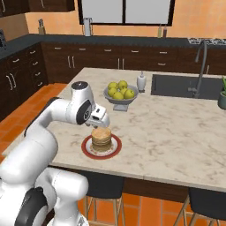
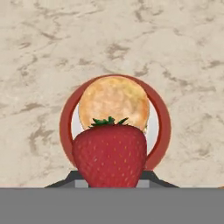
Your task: Take the strawberry from the fridge and place it on top of the pancake, located on the dining counter.
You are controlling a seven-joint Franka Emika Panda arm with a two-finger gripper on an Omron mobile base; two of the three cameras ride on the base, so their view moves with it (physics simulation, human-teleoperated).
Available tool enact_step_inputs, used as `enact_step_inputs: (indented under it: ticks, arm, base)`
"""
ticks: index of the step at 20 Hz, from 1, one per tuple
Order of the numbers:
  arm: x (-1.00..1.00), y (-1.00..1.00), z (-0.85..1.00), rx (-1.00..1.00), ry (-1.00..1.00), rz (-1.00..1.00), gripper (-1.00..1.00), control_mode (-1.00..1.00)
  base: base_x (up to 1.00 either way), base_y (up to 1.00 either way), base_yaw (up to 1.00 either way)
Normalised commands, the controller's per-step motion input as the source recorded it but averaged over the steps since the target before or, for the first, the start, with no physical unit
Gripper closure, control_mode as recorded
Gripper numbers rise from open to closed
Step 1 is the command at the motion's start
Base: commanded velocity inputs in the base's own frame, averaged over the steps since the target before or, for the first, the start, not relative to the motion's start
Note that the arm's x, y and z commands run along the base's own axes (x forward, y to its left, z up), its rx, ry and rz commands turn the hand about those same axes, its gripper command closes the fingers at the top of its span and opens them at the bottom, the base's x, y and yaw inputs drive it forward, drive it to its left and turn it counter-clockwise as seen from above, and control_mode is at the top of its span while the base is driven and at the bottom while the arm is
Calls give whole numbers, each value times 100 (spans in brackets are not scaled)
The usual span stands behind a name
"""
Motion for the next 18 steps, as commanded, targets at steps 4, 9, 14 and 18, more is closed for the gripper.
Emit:
enact_step_inputs:
  ticks: [4,9,14,18]
  arm:
    - [81,-48,-31,1,2,25,100,-100]
    - [37,-44,-24,2,9,70,100,-100]
    - [-1,-9,-18,13,2,69,100,-100]
    - [-24,7,-17,2,1,55,100,-100]
  base:
    - [0,0,0]
    - [0,0,0]
    - [0,0,0]
    - [0,0,0]
